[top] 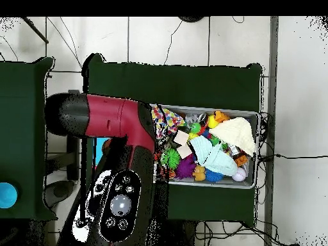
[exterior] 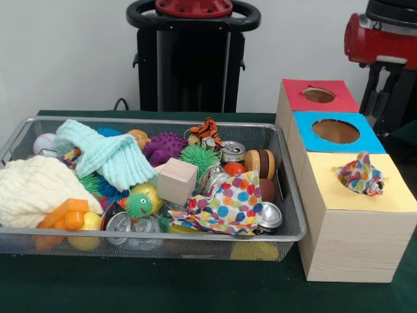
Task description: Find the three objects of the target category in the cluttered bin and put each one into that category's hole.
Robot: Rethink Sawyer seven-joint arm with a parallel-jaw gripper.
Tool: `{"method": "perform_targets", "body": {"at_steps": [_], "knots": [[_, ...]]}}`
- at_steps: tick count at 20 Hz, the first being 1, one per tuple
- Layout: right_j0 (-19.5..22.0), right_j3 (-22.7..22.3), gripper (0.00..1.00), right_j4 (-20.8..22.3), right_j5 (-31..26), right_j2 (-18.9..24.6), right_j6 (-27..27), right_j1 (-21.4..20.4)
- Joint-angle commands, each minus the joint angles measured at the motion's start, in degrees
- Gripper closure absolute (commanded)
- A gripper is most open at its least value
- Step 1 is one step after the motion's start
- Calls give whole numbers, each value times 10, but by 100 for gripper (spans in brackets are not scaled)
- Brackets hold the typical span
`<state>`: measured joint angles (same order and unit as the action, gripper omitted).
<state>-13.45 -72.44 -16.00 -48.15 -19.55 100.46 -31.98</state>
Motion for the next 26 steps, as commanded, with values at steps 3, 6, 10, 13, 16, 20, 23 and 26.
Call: {"method": "perform_targets", "body": {"at_steps": [3,6,10,13,16,20,23,26], "knots": [[11,-16,100,-2,54,74,87,48],[13,-15,100,-1,74,76,89,60],[16,-17,100,-4,95,82,93,73],[16,-12,100,-6,104,83,97,82],[18,-14,100,-9,111,86,98,85],[15,-15,100,-8,122,82,102,89],[9,-3,100,-4,113,70,110,98],[2,16,100,4,78,52,114,107]]}}
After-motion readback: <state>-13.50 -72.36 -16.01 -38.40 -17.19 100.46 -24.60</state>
